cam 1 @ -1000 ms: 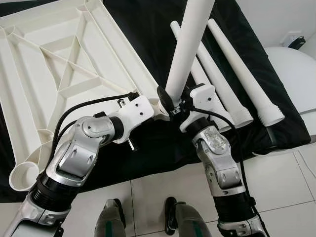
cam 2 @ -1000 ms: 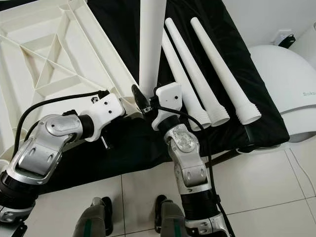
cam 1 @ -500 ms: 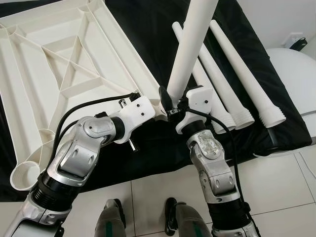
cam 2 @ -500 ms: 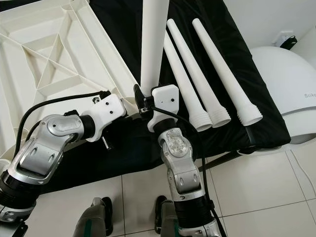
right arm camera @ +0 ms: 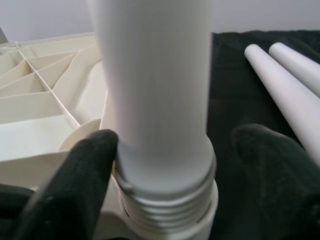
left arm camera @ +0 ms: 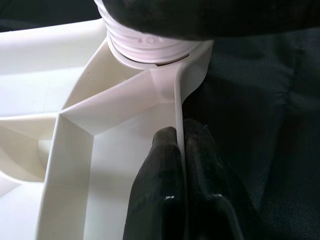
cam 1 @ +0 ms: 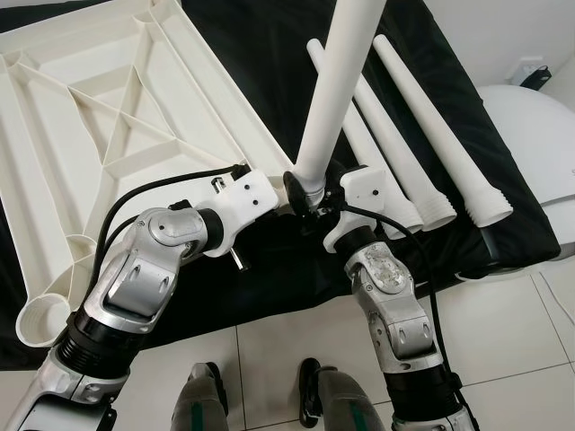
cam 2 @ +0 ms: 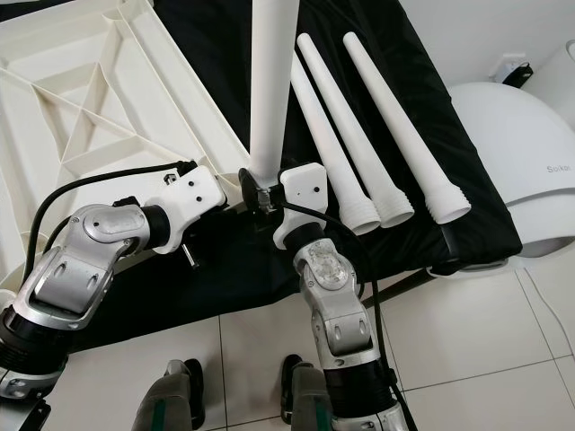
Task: Building children table
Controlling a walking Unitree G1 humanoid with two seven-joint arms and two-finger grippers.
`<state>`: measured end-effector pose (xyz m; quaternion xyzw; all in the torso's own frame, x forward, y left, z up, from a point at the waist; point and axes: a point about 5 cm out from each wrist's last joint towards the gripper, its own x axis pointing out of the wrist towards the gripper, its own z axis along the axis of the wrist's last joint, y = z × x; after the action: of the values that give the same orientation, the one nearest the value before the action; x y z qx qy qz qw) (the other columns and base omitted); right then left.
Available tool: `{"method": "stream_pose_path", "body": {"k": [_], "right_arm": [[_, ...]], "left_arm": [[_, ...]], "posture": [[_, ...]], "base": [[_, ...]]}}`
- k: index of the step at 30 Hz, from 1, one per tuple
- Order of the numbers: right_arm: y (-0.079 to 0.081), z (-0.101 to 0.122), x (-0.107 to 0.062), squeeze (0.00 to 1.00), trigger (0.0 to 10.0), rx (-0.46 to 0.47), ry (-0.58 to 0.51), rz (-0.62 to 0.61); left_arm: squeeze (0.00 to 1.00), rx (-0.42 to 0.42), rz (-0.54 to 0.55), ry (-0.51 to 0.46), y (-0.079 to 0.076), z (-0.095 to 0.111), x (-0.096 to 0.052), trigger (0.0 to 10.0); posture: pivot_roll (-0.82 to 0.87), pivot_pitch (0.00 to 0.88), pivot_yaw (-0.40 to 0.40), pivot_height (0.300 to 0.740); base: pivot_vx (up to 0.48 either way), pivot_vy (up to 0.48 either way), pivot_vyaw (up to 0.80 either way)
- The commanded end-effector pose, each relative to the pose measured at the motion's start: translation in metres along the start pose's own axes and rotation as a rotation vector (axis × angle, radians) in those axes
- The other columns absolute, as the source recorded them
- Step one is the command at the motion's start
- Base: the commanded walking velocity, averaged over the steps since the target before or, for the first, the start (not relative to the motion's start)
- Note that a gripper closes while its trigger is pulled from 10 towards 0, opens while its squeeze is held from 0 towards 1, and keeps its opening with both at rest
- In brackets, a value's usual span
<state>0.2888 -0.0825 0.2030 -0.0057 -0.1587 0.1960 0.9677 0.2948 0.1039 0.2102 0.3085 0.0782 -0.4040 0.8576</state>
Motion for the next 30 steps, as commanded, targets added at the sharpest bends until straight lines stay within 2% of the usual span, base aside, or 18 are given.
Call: {"method": "stream_pose_path", "body": {"k": [1, 3, 8, 14, 22, 23, 26, 30], "right_arm": [[-0.011, -0.008, -0.001, 1.00, 10.0, 0.022, 0.037, 0.009], [-0.011, -0.008, -0.001, 1.00, 10.0, 0.022, 0.037, 0.009], [-0.031, -0.003, 0.009, 1.00, 10.0, 0.049, -0.001, 0.145], [-0.049, -0.001, 0.017, 1.00, 10.0, 0.059, -0.017, 0.251], [-0.054, 0.000, 0.022, 1.00, 10.0, 0.047, -0.019, 0.359], [-0.055, 0.002, 0.026, 0.00, 10.0, 0.054, -0.017, 0.430], [-0.059, 0.006, 0.035, 0.00, 10.0, 0.059, -0.014, 0.578], [-0.058, 0.012, 0.043, 0.00, 10.0, 0.062, -0.019, 0.657]], "left_arm": [[0.00, -0.026, 0.176, 0.129, 0.014, -0.024, -0.004, 10.0], [0.00, -0.026, 0.176, 0.129, 0.014, -0.024, -0.004, 10.0], [0.00, -0.022, 0.171, 0.127, 0.013, -0.024, -0.003, 10.0], [0.00, -0.021, 0.171, 0.125, 0.013, -0.023, -0.003, 10.0], [0.00, -0.020, 0.169, 0.122, 0.013, -0.022, -0.002, 10.0], [0.00, -0.019, 0.168, 0.121, 0.013, -0.022, -0.002, 10.0], [0.00, -0.020, 0.165, 0.118, 0.012, -0.022, -0.001, 10.0], [0.00, -0.020, 0.162, 0.116, 0.010, -0.021, 0.000, 10.0]], "posture": [[0.06, 0.267, -0.015, 0.740], [0.06, 0.267, -0.015, 0.740], [0.06, 0.261, -0.015, 0.740], [0.06, 0.256, -0.015, 0.740], [0.06, 0.252, -0.015, 0.740], [0.06, 0.247, -0.015, 0.740], [0.06, 0.244, -0.016, 0.740], [0.07, 0.242, -0.018, 0.740]], "base": [[0.000, 0.000, 0.00], [0.000, 0.000, 0.00], [0.000, 0.000, 0.00], [0.000, 0.000, 0.00], [0.000, 0.000, 0.00], [0.000, 0.000, 0.00], [0.000, 0.000, 0.00], [0.000, 0.000, 0.00]]}}
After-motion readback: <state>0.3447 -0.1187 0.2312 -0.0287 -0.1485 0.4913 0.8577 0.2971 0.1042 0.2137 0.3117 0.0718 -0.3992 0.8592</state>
